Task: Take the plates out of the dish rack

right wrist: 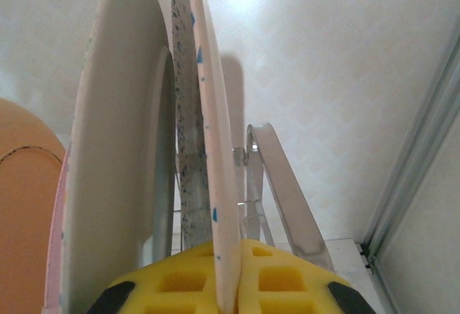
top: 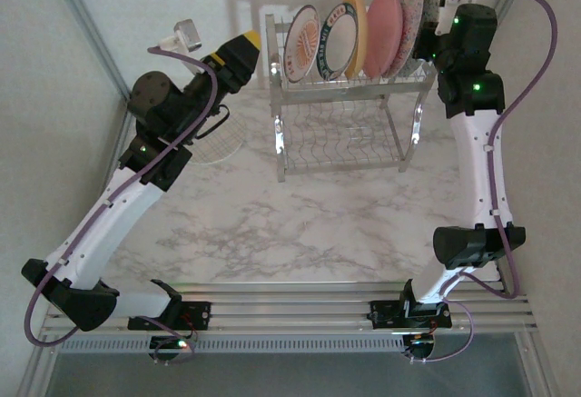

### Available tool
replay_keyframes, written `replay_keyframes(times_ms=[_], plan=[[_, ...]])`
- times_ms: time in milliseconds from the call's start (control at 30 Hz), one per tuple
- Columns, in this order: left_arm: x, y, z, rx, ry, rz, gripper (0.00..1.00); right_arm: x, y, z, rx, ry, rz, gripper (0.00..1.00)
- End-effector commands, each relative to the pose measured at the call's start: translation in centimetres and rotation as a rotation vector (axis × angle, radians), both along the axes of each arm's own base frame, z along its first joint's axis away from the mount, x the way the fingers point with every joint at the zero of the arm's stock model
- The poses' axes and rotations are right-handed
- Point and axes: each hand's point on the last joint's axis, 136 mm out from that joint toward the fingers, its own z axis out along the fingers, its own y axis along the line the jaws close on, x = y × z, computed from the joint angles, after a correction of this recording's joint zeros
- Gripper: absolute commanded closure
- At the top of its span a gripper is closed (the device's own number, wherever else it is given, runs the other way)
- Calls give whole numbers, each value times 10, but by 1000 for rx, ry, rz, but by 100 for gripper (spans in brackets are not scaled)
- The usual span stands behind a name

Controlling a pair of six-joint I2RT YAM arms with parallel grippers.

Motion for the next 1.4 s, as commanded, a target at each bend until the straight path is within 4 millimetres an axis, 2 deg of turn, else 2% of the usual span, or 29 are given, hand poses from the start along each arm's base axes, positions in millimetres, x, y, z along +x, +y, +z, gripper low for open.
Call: replay_keyframes(times_ms=[0, 500, 833, 1100, 1367], plan=[[-14, 7, 16, -28, -48, 6, 23, -28, -4, 67, -1, -195, -32, 100], [-18, 7, 18, -45, -51, -3, 23, -78, -33, 131, -12, -357, -185, 100], [-20, -10, 21, -60, -48, -80, 23, -129, -47, 164, 32, -462, -237, 100], [-20, -45, 14, -65, -25, -190, 23, -184, -55, 181, 139, -550, -232, 100], [-18, -106, 1, -60, 9, -352, 23, -227, -46, 186, 233, -617, -133, 100]])
